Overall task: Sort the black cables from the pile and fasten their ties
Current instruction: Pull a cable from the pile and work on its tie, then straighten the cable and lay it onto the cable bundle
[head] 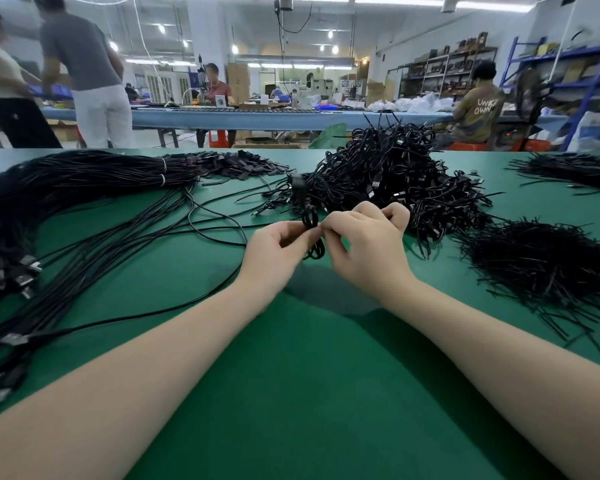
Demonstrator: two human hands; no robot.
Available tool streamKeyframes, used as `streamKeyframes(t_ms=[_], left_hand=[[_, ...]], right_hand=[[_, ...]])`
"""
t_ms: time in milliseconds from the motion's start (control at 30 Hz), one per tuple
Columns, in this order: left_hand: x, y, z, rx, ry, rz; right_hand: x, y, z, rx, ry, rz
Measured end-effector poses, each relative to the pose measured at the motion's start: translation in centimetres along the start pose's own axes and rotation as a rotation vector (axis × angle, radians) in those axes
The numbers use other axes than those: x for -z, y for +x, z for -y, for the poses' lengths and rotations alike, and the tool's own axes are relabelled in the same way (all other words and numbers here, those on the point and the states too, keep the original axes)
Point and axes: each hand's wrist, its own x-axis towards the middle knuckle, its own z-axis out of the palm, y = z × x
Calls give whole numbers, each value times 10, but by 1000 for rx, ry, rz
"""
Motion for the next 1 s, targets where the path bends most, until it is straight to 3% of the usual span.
streamKeyframes(t_ms=[200,333,433,567,700,1000], left_hand=[[4,5,-1,252,-238,14],[8,9,-5,342,-284,75],[11,10,-6,373,-322,113],[12,7,-6,336,-323,155],[7,4,3,142,-158,127],[5,4,5,33,-152,37]], right_hand=[[-1,-3,-2,145,-215,-48],[3,0,-2,349,-309,-167],[5,1,1,366,-343,-208],[2,-4,0,208,-242,-146],[2,-5,-1,29,-29,-67],[3,0,5,11,7,-74]])
